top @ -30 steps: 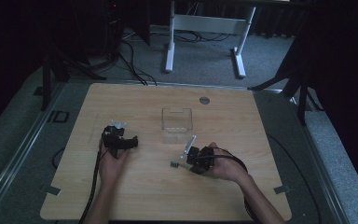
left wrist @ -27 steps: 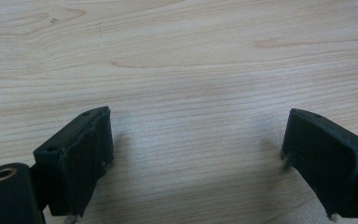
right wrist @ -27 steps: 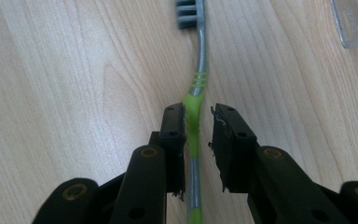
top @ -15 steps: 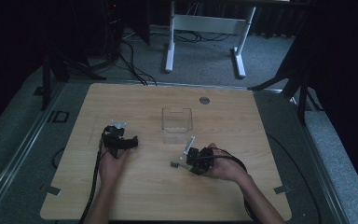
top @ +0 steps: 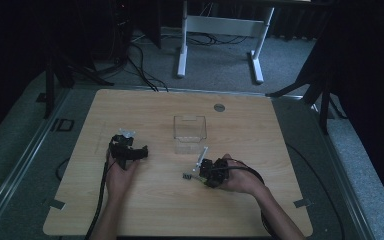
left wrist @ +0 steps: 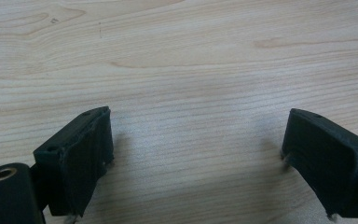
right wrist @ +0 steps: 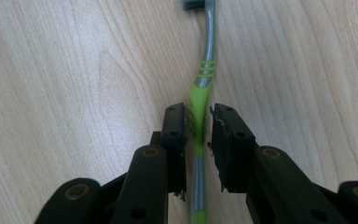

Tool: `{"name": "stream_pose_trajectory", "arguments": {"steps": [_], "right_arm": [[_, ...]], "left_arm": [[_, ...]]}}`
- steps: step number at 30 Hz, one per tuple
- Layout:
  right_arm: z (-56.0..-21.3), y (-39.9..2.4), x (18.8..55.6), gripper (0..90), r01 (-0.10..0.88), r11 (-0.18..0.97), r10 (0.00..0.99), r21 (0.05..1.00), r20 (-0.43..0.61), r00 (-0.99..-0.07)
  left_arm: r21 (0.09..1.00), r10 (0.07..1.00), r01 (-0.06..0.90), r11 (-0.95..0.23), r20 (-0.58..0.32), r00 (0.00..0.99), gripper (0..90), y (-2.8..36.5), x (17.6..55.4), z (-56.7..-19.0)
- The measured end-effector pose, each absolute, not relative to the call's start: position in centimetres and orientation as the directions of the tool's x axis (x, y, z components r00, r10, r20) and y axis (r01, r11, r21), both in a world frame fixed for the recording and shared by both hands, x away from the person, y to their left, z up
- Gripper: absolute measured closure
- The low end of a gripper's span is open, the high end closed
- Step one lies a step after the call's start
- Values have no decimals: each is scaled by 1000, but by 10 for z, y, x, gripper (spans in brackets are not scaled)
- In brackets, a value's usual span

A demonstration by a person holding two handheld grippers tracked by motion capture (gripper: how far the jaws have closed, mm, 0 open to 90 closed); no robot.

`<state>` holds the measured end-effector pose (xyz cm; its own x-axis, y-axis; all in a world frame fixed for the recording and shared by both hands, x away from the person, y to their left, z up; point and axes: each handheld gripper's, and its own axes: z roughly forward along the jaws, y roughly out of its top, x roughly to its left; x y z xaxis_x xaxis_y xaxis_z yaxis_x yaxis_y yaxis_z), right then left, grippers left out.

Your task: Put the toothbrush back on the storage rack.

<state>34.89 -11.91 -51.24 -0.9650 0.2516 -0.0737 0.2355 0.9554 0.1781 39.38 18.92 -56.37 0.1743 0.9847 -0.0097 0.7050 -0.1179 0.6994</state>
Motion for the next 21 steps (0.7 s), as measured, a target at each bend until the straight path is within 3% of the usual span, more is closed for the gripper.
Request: {"name": "stream_pose_trajectory", "arguments": {"steps": [21], "right_arm": [[-516, -117, 350, 754, 236, 958, 249, 160, -68, -966]], "left_arm": [[700, 985, 705, -117, -10, 173, 92, 189, 394, -564]]}}
